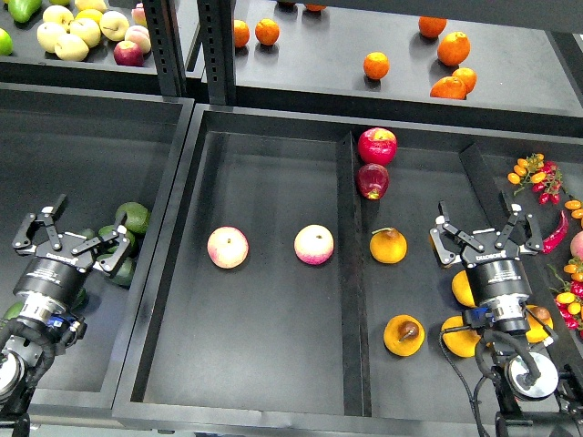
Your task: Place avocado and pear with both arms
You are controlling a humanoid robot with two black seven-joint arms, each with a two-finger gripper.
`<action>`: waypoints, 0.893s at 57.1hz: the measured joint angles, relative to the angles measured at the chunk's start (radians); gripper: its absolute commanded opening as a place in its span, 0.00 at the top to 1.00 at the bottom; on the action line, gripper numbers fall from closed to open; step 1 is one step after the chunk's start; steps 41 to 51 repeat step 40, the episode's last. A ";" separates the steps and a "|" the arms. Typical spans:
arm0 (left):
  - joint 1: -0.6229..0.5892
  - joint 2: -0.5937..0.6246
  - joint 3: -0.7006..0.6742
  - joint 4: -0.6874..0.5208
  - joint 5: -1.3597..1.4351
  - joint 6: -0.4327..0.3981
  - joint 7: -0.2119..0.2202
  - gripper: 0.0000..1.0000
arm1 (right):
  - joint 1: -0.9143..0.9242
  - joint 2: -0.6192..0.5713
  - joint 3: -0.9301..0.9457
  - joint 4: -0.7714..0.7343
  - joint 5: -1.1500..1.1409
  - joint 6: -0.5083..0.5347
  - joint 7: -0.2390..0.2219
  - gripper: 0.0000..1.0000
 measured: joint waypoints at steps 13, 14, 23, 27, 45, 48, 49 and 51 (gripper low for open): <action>0.006 0.000 0.004 -0.027 0.001 0.000 -0.015 0.01 | 0.000 0.000 -0.004 0.003 0.000 0.000 -0.003 0.01; 0.007 0.000 0.004 -0.031 0.001 0.000 -0.014 0.01 | 0.000 0.000 -0.004 0.004 0.000 0.000 -0.003 0.01; 0.010 0.000 0.004 -0.052 0.001 0.000 -0.013 0.01 | 0.000 0.000 -0.004 0.018 0.000 0.000 -0.002 0.01; 0.010 0.000 0.004 -0.053 0.000 0.000 -0.013 0.01 | -0.001 0.000 -0.004 0.021 0.000 0.000 0.000 0.01; 0.013 0.000 0.003 -0.053 0.000 0.000 -0.015 0.01 | -0.001 0.000 -0.005 0.033 0.001 0.000 -0.002 0.01; 0.013 0.000 0.003 -0.053 0.000 0.000 -0.015 0.01 | -0.001 0.000 -0.005 0.033 0.001 0.000 -0.002 0.01; 0.013 0.000 0.003 -0.053 0.000 0.000 -0.015 0.01 | -0.001 0.000 -0.005 0.033 0.001 0.000 -0.002 0.01; 0.013 0.000 0.003 -0.053 0.000 0.000 -0.015 0.01 | -0.001 0.000 -0.005 0.033 0.001 0.000 -0.002 0.01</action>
